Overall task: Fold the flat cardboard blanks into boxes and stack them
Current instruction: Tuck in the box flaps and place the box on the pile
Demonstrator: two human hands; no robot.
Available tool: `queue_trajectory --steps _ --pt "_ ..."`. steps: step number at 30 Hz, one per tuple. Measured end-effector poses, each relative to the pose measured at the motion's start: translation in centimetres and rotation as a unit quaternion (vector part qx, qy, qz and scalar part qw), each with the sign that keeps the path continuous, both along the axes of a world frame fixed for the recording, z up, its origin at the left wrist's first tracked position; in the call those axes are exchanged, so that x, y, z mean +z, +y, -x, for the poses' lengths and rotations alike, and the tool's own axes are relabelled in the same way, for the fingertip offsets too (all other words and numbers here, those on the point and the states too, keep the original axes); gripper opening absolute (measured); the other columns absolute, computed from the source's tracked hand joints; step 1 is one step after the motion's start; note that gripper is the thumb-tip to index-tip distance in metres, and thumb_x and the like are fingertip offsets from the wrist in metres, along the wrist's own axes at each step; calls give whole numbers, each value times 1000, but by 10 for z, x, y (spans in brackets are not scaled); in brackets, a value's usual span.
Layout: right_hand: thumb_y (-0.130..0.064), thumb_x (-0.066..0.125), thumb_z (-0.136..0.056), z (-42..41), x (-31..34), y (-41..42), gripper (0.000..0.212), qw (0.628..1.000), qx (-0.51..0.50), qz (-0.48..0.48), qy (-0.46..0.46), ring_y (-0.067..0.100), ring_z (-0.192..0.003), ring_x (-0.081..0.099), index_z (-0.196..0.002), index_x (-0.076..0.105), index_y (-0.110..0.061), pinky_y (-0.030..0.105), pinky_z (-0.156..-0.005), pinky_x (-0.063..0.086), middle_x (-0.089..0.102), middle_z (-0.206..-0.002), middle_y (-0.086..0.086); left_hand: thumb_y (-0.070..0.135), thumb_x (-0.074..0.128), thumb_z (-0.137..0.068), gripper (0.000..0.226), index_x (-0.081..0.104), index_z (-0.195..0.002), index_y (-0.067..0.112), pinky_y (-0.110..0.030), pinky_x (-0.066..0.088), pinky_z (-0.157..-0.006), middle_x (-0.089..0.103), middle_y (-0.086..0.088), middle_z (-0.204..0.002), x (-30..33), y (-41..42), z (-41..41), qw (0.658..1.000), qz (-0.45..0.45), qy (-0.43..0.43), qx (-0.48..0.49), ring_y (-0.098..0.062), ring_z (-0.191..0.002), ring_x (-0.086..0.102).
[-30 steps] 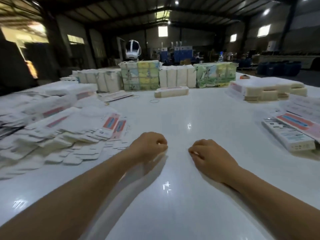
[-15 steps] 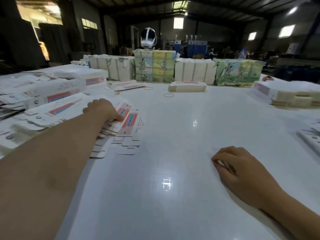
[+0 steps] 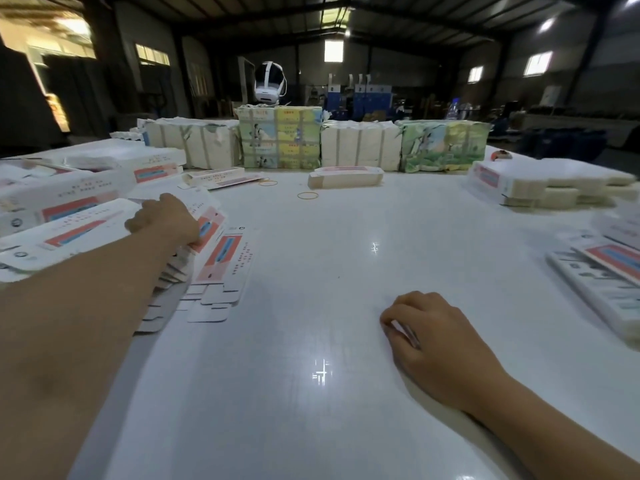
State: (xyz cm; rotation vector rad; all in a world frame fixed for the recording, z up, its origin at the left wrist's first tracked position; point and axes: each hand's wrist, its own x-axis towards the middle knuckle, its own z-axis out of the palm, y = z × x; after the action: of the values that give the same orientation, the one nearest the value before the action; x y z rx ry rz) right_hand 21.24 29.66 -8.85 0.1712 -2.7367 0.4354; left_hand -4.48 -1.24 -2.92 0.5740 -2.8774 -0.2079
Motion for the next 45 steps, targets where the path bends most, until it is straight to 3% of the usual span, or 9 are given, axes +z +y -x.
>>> queue_trajectory --steps 5,8,12,15,18,25,31,40,45 --pt "-32 43 -96 -1 0 -1 23 1000 1 -8 0 9 -105 43 -110 61 -30 24 -91 33 53 -114 -15 41 64 -82 39 51 -111 18 -38 39 -82 57 -8 -101 10 27 -32 980 156 97 -71 -26 -96 50" --pt "-31 44 -96 2 -1 2 23 1000 4 -3 -15 11 -106 44 -110 62 -29 25 -91 33 54 -115 -13 16 58 -89 9 58 -98 18 -30 47 -64 63 -5 -93 31 54 -56 964 -143 98 -199 -20 -77 60" --pt "-18 50 -94 4 4 9 23 983 -17 180 -40 11 -101 54 -107 68 -20 15 -83 36 61 -107 -8 10 59 -90 11 67 -93 17 -38 58 -60 72 -7 -90 34 92 -117 827 -461 11 -321 -20 -70 71" --pt "-14 43 -98 0 19 13 24 797 -74 598 -45 16 -71 66 -92 66 -12 26 -58 54 69 -85 5 15 59 -91 21 72 -90 32 -30 57 -56 73 7 -83 10 99 -154 807 -452 -69 -374 -15 -74 72" --pt "-41 37 -100 -8 32 27 42 605 -32 791 -81 23 -50 66 -81 58 -10 23 -36 46 66 -61 11 15 57 -92 27 74 -84 34 -31 56 -59 73 6 -85 -16 96 -179 785 -457 -132 -398 -16 -77 72" --pt "-2 55 -89 -15 28 17 7 720 25 686 -102 20 -50 64 -85 61 0 22 -37 47 69 -64 9 39 53 -92 18 65 -103 32 -13 44 -58 69 5 -104 -24 102 -202 855 -204 36 -476 -9 -70 62" --pt "-3 56 -90 -17 30 11 6 736 48 669 -93 22 -64 69 -91 62 -1 27 -46 53 72 -73 8 93 24 -59 114 27 -146 19 -40 41 -98 42 -2 -137 -31 144 -226 840 62 133 -522 -21 -115 42" --pt "-12 48 -91 -23 34 9 20 641 155 733 -164 24 -72 71 -105 58 -1 27 -51 57 73 -84 12 60 61 -68 88 41 -137 9 -29 49 -74 50 -9 -120 -29 135 -223 791 -35 251 -557 -21 -100 47" --pt "9 44 -90 -21 29 13 26 680 165 702 -132 25 -76 71 -106 58 -5 27 -54 57 73 -88 11 56 63 -68 83 48 -130 2 -33 49 -70 55 -13 -116 -25 131 -227 765 -8 269 -586 -25 -94 50"
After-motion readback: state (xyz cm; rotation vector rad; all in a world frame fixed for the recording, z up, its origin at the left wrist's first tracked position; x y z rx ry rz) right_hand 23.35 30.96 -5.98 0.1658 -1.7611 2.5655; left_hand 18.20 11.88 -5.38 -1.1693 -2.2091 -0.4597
